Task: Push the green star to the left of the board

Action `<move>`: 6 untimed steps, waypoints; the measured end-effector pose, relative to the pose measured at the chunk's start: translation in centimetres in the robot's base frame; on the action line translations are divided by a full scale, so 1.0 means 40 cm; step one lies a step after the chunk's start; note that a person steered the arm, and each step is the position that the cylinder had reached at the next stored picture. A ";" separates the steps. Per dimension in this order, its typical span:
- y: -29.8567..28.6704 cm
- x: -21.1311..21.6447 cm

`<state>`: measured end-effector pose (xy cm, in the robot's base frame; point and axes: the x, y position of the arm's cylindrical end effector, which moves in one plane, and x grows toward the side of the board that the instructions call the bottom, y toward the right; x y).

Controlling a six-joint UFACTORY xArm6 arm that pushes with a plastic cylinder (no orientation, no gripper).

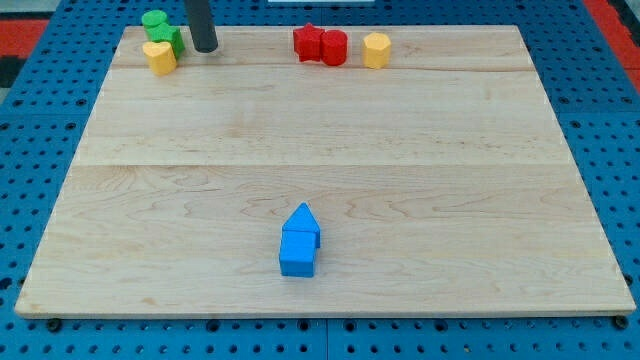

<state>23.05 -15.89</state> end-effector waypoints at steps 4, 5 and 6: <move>-0.095 -0.012; -0.110 -0.012; -0.033 -0.012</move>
